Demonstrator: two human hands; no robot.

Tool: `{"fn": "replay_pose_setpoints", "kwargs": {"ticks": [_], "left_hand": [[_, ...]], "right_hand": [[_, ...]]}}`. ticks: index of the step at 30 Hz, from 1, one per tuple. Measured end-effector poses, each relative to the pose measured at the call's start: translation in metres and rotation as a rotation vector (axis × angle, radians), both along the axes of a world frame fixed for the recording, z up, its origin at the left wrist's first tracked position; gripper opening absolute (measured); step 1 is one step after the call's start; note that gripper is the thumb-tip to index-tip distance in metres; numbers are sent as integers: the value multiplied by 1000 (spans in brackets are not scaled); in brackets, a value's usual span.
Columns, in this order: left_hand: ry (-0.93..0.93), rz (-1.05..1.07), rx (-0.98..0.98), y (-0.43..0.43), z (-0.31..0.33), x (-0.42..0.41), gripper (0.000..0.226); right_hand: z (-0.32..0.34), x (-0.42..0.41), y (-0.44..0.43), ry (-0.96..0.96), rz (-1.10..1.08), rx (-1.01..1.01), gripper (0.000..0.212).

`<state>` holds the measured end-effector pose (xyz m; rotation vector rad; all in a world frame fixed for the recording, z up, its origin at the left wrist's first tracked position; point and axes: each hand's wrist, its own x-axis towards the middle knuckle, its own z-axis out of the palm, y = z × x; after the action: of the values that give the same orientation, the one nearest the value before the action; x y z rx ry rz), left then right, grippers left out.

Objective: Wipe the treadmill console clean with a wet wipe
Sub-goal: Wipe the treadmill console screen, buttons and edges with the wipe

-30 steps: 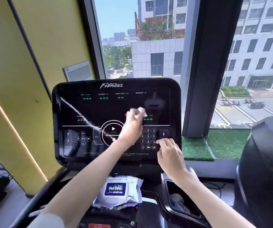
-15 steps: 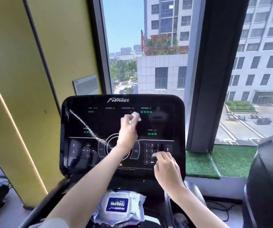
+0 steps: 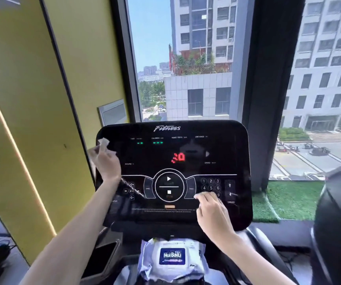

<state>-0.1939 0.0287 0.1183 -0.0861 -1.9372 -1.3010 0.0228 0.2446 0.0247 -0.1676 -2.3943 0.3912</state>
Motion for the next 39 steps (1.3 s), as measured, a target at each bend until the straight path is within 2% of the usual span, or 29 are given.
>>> {"fn": "replay_pose_setpoints", "kwargs": {"ticks": [4, 8, 11, 15, 18, 22, 25, 29, 32, 34, 36, 39], "left_hand": [[18, -126, -24, -26, -8, 7, 57], [83, -216, -374, -47, -14, -7, 55], [63, -275, -473, -44, -4, -19, 61], [96, -412, -695, -29, -7, -20, 70], [124, -491, -762, -35, -26, -21, 68], [174, -637, -979, -65, -63, -19, 63], [81, -750, -1144, -82, -77, -10, 63], [-211, -968, -1451, -105, -72, 0, 48], [-306, -964, -1392, -124, -58, -6, 53], [-356, -956, -1231, -130, -49, -7, 57], [-359, -961, -1121, -131, -42, 0, 60], [-311, -1031, -1034, -124, -44, 15, 57]], "right_hand": [[2, -10, -36, -19, -1, 28, 35], [1, -23, -71, -83, 22, 139, 35], [11, -33, -92, -110, 13, 170, 40], [15, -58, -116, -135, 11, 188, 45], [11, -71, -132, -147, 34, 191, 41], [8, -80, -147, -147, 62, 103, 39], [5, -84, -158, -182, 78, 74, 40], [0, -83, -162, -191, 90, 53, 36], [-2, -89, -162, -214, 87, 14, 32], [-1, -94, -165, -234, 97, -40, 31], [3, -99, -172, -261, 127, -217, 28], [10, -104, -183, -280, 214, -612, 17]]}}
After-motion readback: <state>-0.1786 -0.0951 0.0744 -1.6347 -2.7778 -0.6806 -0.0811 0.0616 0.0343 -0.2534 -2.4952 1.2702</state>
